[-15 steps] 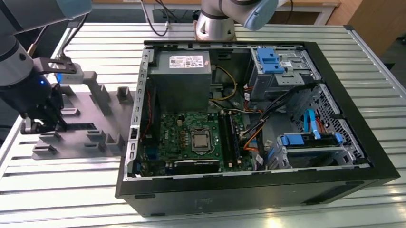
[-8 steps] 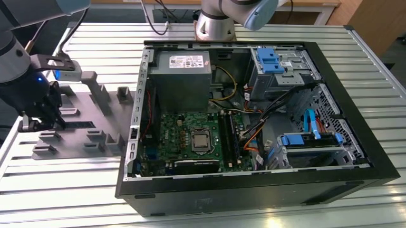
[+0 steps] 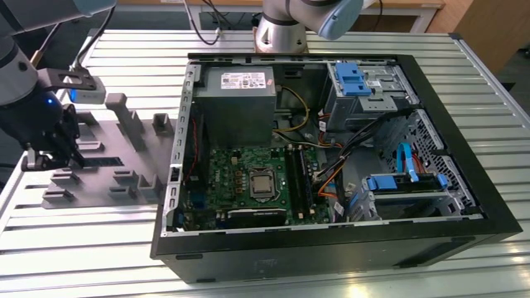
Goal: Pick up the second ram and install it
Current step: 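Pick up the second ram and move it above second insertion slot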
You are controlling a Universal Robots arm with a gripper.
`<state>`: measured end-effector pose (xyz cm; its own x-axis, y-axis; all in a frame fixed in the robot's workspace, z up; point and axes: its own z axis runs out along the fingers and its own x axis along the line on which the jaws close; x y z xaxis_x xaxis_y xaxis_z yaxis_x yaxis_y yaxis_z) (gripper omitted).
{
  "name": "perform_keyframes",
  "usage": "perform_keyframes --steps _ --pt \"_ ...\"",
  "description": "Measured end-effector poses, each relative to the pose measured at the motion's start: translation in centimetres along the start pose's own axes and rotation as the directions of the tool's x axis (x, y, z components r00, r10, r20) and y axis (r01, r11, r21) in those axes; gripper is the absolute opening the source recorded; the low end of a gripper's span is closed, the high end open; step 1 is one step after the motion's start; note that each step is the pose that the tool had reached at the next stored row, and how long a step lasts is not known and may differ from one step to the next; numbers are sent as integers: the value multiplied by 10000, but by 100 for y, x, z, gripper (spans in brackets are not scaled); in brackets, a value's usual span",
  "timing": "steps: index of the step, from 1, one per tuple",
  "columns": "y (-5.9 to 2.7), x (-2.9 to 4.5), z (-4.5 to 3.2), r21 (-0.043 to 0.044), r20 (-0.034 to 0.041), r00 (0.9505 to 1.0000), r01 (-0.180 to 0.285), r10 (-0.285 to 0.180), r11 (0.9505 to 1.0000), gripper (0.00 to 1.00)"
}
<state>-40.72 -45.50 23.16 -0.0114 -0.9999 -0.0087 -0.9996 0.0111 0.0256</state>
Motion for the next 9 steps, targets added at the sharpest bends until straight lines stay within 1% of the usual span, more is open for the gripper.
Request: perform_keyframes --steps 9 --pt "2 -1 -52 0 0 10000 0 0 10000 14"
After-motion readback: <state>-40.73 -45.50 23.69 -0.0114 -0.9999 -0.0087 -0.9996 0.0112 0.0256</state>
